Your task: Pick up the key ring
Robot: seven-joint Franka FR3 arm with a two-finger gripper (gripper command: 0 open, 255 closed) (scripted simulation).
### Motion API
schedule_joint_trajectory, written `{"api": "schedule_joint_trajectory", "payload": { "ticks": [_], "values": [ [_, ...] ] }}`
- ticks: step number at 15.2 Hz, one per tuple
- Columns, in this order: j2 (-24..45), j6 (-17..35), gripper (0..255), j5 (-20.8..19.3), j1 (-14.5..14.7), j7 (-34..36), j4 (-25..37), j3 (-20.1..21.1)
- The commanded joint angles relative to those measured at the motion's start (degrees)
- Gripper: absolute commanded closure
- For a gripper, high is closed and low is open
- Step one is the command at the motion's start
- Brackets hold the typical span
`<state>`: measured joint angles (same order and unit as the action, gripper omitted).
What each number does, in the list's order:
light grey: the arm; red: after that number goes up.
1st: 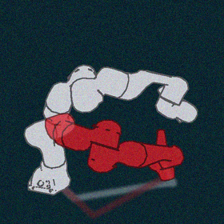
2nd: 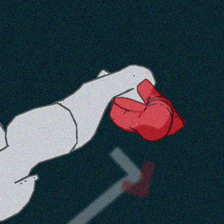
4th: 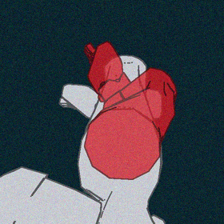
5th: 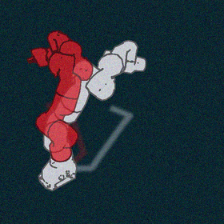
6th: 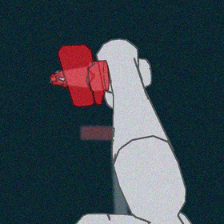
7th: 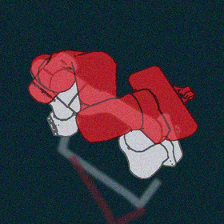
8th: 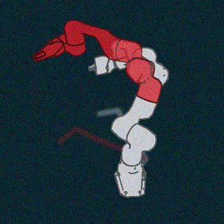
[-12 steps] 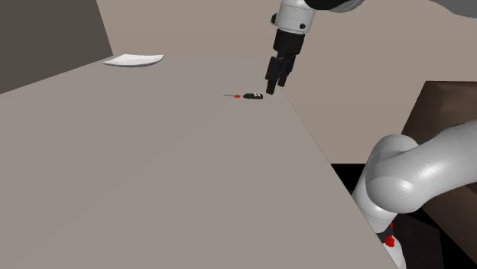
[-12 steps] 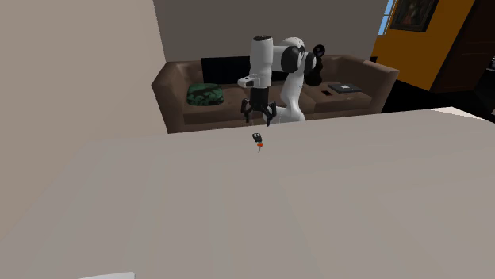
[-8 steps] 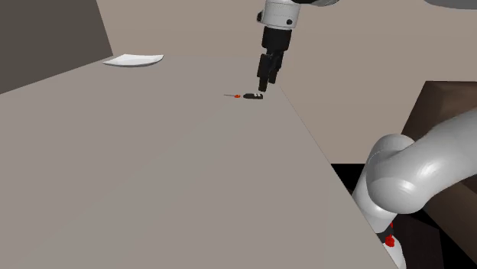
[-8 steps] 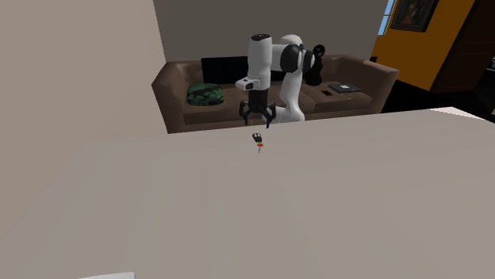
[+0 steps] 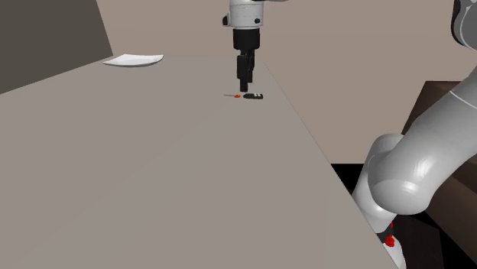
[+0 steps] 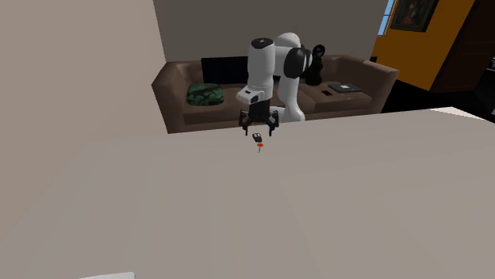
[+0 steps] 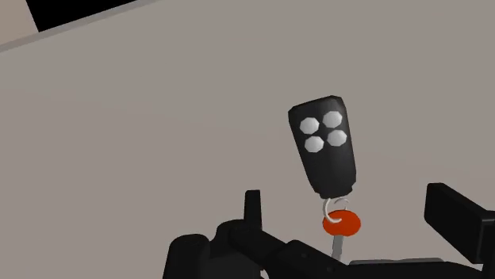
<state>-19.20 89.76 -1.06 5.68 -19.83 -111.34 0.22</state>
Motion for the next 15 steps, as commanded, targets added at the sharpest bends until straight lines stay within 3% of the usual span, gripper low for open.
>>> {"api": "schedule_joint_trajectory", "payload": {
  "ticks": [1, 6, 7, 15],
  "values": [
    [-0.1, 1.2, 0, 0.0, 0.1, -0.1, -1.5, 0.1],
    [-0.5, 4.0, 0, 0.0, 0.1, 0.0, -4.6, 0.1],
    [-0.5, 3.9, 255, 0.0, 0.1, -0.1, -4.5, 0.0],
    [-0.4, 3.7, 255, -0.1, 0.0, -0.3, -4.2, -0.1]
  ]
}}
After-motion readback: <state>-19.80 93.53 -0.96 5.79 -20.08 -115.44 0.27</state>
